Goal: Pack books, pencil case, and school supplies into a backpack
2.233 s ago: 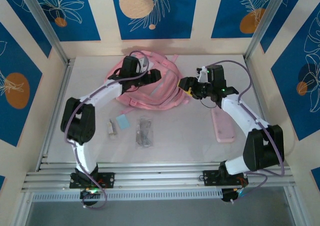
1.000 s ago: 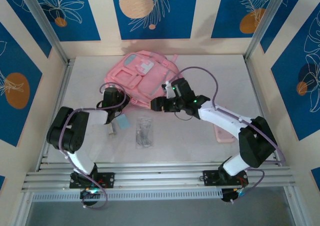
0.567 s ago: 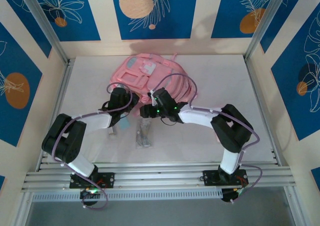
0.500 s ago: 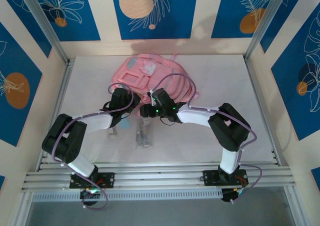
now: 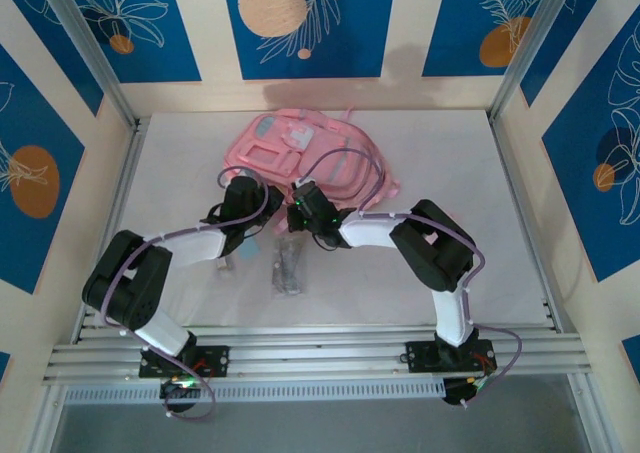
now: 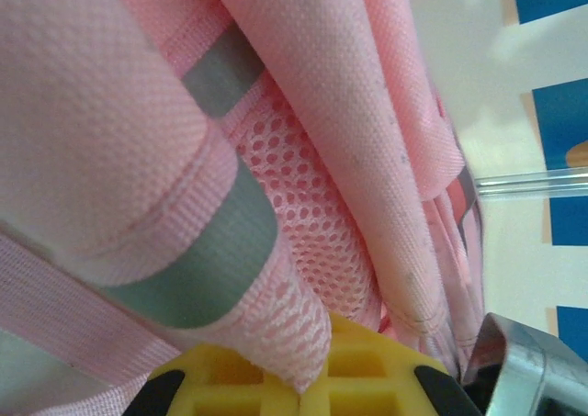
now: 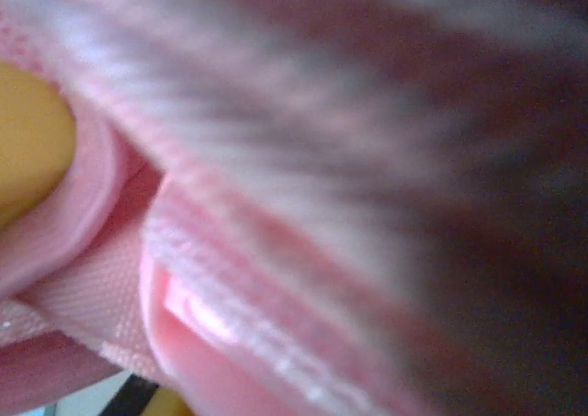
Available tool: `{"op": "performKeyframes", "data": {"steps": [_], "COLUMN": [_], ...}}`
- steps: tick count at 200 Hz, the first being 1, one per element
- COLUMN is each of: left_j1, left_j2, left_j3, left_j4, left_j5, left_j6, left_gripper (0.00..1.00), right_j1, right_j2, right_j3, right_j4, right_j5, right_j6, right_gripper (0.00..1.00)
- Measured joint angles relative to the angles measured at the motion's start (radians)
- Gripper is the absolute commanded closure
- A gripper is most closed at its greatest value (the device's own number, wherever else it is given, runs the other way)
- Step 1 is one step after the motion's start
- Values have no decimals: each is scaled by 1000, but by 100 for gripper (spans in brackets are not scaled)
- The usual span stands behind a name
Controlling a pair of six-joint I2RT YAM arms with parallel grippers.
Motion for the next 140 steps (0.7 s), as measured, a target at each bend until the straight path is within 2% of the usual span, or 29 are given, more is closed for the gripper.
{"op": "performKeyframes", "data": {"steps": [27,82,140], "left_j1": [0,41,76], "left_j2": [-2,78,167], "left_j3": [4,32,142], "left_j4": [-10,4,2], "left_j5": [-6,55,123], "left_j6": [10,91,194], "left_gripper": [100,100,100], "right_j1": [-5,-63,-220], "right_j2": [-3,-143,-266], "right_j3": [20,34,12], "right_j4": [-51,-422,-765], "right_j5": [-22,-174,-274], "right_j6": [-19,-34,-89], "right_gripper": [100,100,100]}}
